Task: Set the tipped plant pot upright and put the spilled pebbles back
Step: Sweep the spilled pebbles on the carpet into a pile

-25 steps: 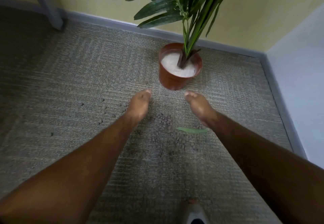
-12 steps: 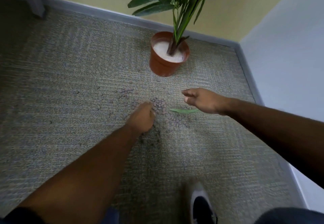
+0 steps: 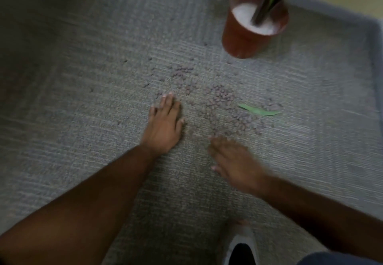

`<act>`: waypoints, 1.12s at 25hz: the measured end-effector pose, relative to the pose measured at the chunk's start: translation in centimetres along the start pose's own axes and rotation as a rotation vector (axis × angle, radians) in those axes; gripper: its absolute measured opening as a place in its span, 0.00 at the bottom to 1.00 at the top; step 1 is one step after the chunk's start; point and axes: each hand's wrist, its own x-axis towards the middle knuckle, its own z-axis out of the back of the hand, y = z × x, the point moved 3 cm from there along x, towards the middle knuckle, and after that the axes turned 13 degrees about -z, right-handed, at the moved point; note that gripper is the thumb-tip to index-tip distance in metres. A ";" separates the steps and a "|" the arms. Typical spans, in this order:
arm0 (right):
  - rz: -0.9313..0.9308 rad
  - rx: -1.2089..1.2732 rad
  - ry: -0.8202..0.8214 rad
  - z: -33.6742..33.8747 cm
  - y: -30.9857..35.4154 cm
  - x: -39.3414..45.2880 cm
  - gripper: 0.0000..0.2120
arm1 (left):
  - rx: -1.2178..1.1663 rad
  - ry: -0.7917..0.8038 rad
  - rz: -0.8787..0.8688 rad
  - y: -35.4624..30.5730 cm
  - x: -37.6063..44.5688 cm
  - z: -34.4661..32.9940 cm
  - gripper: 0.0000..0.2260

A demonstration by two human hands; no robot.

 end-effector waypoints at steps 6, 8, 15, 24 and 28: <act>0.537 -0.042 -0.029 -6.8 13.6 -4.2 0.31 | 0.040 -0.137 0.218 3.6 -6.7 0.8 0.26; 0.545 -0.072 -0.036 -7.5 14.5 -2.9 0.33 | 0.059 -0.191 0.319 4.7 -7.6 2.2 0.26; 0.332 -0.065 -0.025 -4.8 7.3 4.3 0.37 | 0.095 -0.153 0.467 3.5 -9.6 0.1 0.28; 0.143 -0.032 -0.094 -3.5 -1.2 3.1 0.34 | 0.076 -0.118 0.338 -1.2 -4.9 -4.3 0.29; 0.239 -0.062 0.003 -6.4 -3.2 -2.1 0.33 | 0.094 -0.038 0.197 -2.7 -3.8 -5.1 0.30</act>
